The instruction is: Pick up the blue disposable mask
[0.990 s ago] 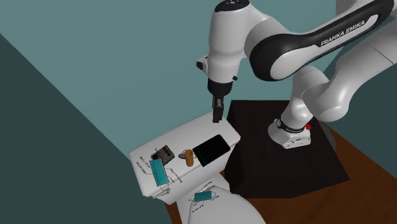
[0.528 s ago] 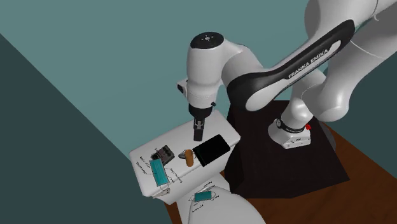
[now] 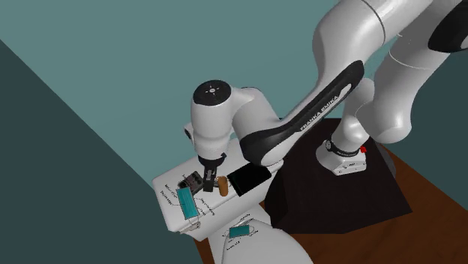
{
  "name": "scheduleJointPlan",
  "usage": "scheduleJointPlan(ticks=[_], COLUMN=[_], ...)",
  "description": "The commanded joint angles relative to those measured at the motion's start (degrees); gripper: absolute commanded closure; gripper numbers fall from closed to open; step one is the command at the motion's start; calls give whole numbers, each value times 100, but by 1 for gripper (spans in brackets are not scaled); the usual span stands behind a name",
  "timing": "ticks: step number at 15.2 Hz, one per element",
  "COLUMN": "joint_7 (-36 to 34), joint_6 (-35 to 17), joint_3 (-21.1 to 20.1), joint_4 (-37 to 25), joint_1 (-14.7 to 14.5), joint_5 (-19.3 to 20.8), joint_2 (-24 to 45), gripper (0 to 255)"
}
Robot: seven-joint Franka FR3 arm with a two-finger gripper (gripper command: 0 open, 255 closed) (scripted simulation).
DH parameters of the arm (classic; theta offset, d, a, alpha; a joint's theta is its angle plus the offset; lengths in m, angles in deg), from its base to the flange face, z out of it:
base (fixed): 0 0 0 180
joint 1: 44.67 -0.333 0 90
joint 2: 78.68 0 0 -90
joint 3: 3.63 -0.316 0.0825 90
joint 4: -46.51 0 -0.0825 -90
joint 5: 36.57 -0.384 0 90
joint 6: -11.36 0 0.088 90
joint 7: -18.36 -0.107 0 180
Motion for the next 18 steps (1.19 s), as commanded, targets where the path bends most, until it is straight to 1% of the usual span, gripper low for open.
scheduleJointPlan(ticks=[1, 5, 9, 10, 17, 18], joint_7=[-246, -668, -997, -1014, -1115, -1115], joint_6=[-172, -335, -363, -360, -789, -790], joint_3=[-24, 33, 159, 172, 256, 255], joint_4=[-315, -1088, -2003, -2070, -1993, -1992], joint_1=[-74, -290, -561, -582, -637, -637], joint_5=[231, 671, 1026, 1044, 1169, 1169], joint_2=[449, 1330, 2218, 2277, 2635, 2634], gripper=[0, 0, 0, 0, 0, 0])
